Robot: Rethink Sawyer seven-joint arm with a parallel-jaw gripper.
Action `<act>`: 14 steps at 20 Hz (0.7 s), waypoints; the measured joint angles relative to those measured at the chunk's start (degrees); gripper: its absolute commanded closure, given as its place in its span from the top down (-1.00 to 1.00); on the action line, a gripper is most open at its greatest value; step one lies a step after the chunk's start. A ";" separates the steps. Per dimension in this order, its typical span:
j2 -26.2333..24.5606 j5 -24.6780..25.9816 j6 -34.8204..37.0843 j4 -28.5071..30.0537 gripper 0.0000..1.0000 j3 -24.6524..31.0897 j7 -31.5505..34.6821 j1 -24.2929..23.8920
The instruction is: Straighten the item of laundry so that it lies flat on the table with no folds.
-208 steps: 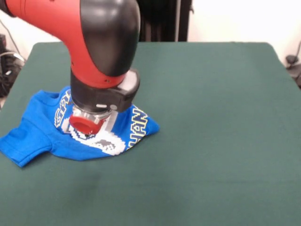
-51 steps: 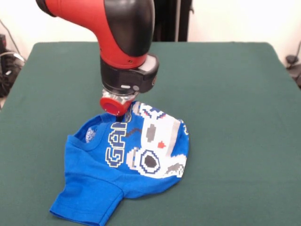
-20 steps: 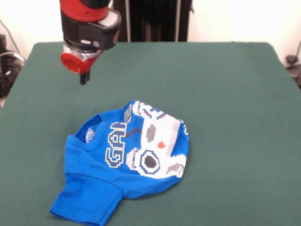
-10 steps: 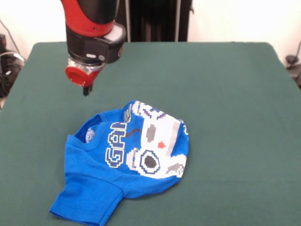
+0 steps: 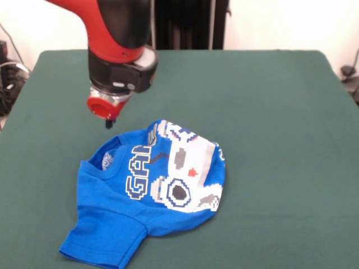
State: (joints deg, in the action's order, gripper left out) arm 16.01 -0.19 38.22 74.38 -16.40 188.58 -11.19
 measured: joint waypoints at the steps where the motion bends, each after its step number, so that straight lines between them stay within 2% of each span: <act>1: -0.40 -0.06 0.00 -0.40 -1.00 0.01 0.00 0.19; 8: -4.38 -1.11 0.43 -4.13 -1.00 -0.02 0.00 1.99; 14: -4.75 -1.42 2.96 -5.64 -1.00 -0.42 0.00 2.04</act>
State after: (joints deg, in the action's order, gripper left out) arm 11.26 -1.61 41.17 68.74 -16.82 188.58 -9.15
